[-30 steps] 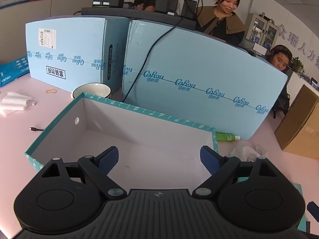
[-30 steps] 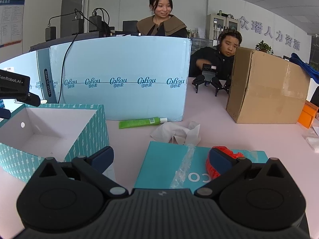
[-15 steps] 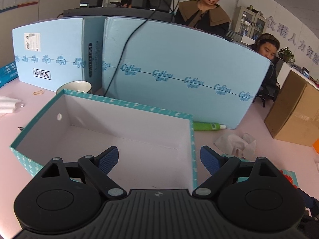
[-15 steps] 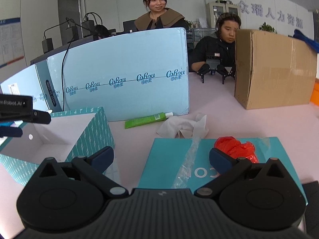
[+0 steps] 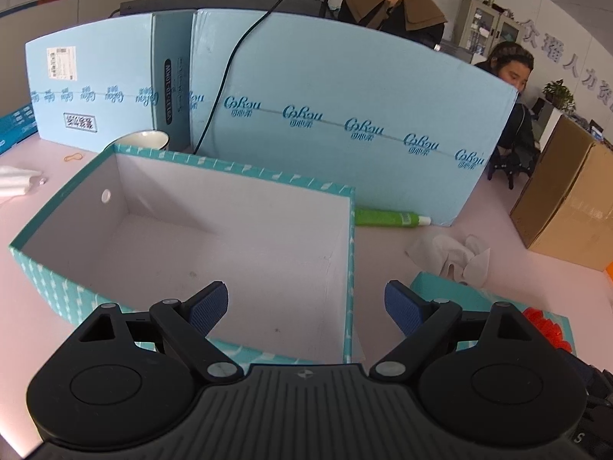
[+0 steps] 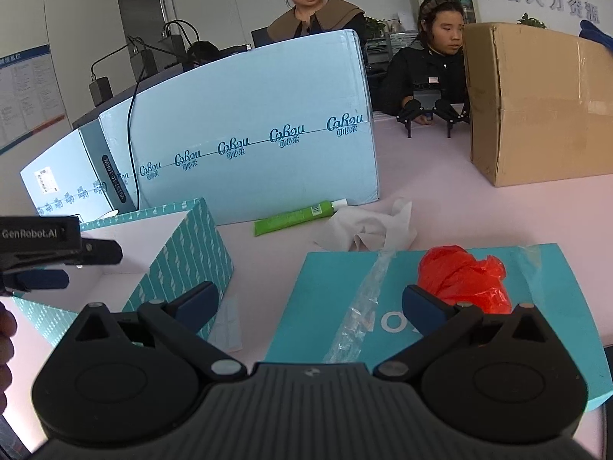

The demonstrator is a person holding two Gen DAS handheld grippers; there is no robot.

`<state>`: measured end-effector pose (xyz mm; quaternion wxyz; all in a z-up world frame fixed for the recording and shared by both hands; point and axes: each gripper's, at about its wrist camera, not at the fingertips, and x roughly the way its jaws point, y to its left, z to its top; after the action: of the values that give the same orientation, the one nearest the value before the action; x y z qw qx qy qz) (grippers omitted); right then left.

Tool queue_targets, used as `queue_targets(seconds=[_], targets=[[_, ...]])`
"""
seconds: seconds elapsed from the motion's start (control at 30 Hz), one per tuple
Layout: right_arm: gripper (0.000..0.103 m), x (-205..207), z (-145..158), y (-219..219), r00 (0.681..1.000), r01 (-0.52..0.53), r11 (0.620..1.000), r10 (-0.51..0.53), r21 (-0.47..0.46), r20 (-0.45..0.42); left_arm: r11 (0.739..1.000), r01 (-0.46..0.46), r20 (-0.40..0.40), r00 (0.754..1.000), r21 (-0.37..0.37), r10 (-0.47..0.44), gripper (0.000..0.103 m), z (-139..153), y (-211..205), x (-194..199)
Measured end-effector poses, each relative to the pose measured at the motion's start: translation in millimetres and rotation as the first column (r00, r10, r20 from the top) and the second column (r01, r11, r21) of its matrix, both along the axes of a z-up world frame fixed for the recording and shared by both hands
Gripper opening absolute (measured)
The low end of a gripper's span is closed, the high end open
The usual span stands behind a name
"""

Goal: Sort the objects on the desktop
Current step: 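Move both tools toward the red plastic bag on the teal box, then lower the left tool over the red plastic bag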

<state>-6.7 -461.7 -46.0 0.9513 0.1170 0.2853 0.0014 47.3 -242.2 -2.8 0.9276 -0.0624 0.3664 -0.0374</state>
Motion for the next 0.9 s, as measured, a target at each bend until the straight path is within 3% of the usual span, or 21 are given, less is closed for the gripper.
queue_targets(seconds=[0.1, 0.3, 0.43, 0.6, 0.9], targets=[[0.103, 0, -1, -6, 1.0, -0.002, 1.0, 0.002, 0.0, -0.006, 1.0, -0.021, -0.008, 1.0, 0.012, 0.022, 0.087, -2, -2, -5], [0.103, -1, -5, -30, 1.0, -0.027, 0.992, 0.026, 0.124, 0.009, 0.998, -0.056, -0.021, 0.998, 0.032, 0.057, 0.088, -6, -6, -13], [0.103, -6, -2, -42, 0.998, -0.019, 0.989, 0.011, 0.15, 0.057, 0.996, -0.08, -0.021, 0.996, 0.044, 0.081, 0.088, -7, -10, -19], [0.103, -9, 0, -46, 0.997, -0.026, 0.993, 0.017, 0.112, 0.08, 0.993, -0.103, -0.025, 0.994, 0.048, 0.105, 0.088, -10, -14, -25], [0.103, -17, 0, -41, 0.994, -0.054, 0.997, 0.06, -0.063, 0.095, 0.994, -0.101, -0.04, 0.994, 0.052, 0.103, 0.088, -13, -22, -32]])
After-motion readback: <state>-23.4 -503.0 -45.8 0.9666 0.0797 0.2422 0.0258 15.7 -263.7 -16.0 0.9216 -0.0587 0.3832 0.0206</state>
